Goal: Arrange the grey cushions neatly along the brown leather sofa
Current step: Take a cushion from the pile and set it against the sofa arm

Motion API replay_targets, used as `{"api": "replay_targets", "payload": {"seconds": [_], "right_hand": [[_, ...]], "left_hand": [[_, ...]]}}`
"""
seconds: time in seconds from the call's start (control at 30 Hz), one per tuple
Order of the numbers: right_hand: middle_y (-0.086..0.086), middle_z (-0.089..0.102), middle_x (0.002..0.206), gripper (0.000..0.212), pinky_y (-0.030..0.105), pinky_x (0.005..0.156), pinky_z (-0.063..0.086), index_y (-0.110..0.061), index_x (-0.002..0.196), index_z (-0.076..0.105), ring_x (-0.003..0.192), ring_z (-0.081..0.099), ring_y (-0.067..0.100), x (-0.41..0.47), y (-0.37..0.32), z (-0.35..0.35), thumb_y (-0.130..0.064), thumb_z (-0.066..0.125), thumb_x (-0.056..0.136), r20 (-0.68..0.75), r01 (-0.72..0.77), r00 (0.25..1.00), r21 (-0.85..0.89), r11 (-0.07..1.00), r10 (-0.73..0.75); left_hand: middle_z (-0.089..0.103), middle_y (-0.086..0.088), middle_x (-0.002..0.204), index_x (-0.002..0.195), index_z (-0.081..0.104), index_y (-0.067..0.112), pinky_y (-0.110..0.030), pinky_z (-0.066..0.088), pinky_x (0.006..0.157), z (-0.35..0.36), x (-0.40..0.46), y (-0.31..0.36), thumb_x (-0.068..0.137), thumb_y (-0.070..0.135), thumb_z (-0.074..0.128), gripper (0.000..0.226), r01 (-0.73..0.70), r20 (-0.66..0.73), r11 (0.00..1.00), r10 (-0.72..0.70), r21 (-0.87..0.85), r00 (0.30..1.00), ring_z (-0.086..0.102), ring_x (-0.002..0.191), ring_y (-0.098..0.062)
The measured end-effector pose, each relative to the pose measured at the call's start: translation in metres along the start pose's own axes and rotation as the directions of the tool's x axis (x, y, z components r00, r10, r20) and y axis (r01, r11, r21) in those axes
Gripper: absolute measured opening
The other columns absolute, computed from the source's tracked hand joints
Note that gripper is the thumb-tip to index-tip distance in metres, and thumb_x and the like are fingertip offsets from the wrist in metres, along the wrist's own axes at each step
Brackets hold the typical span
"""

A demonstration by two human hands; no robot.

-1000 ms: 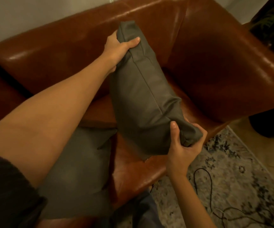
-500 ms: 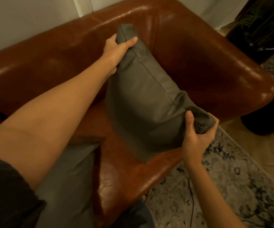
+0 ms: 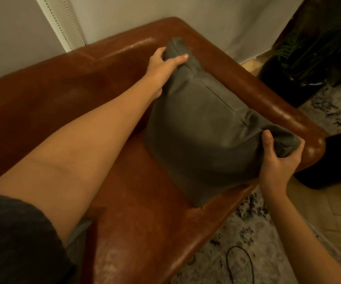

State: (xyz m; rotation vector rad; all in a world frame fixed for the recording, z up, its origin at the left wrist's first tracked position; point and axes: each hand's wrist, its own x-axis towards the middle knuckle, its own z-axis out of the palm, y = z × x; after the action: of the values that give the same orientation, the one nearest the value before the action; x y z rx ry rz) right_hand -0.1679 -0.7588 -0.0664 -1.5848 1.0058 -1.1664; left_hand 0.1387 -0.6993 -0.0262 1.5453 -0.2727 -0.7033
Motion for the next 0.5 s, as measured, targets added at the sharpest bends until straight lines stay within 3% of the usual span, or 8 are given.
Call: {"api": "replay_targets", "payload": {"seconds": [0.17,0.33,0.5], "right_hand": [[-0.018,0.056,0.099,0.019,0.007,0.082,0.042,-0.035,0.098,0.049,0.088,0.057,-0.017,0.037,0.02,-0.015,-0.032,0.066,0.093,-0.094,-0.024,0.995,-0.043,0.999,0.02],[-0.018,0.059,0.101,0.033,0.012,0.088,0.046,-0.019,0.112,0.056,0.092,0.058,-0.014,0.049,0.027,-0.038,-0.039,0.068,0.09,-0.164,-0.046,0.986,-0.058,0.997,0.036],[-0.02,0.059,0.099,0.017,0.012,0.084,0.048,-0.038,0.097,0.054,0.091,0.06,-0.011,0.047,0.021,-0.063,-0.039,0.068,0.09,-0.209,-0.016,0.978,-0.105,0.994,-0.006]], "left_hand": [[0.059,0.001,0.12,0.143,0.042,0.015,-0.03,0.054,0.088,0.036,0.024,0.003,0.082,0.022,0.077,0.071,-0.002,0.066,0.996,-0.004,0.094,0.998,0.061,0.106,-0.018],[0.058,-0.001,0.133,0.142,0.047,0.012,-0.034,0.048,0.102,0.049,0.03,0.003,0.071,0.031,0.086,0.083,-0.042,0.1,0.964,0.016,0.264,0.995,0.058,0.116,-0.017],[0.052,-0.003,0.141,0.143,0.045,0.011,-0.036,0.041,0.109,0.059,0.016,-0.003,0.071,0.033,0.086,0.086,-0.087,0.141,0.938,0.042,0.335,0.989,0.049,0.128,-0.019]]}}
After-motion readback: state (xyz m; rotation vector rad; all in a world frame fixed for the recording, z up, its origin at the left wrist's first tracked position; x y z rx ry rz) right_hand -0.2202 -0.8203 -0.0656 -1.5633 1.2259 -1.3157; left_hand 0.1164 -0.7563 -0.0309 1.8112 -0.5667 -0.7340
